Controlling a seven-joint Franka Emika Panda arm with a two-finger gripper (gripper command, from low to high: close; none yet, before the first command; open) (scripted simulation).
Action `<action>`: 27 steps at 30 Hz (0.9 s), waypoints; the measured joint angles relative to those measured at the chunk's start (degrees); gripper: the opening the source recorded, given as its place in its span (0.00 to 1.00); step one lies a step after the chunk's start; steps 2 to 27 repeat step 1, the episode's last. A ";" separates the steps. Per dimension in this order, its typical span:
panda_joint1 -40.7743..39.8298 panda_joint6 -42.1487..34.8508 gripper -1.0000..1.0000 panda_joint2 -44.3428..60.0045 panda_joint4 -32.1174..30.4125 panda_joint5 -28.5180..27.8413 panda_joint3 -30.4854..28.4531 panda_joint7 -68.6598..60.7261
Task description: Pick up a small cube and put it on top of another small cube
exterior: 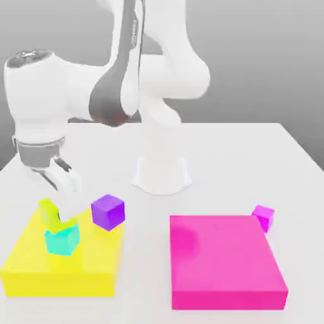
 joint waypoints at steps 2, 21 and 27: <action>0.00 0.00 1.00 0.00 0.00 0.00 0.00 0.00; 0.00 0.00 1.00 0.00 0.00 0.00 0.00 0.00; 0.00 0.00 1.00 0.00 0.00 0.00 0.00 0.00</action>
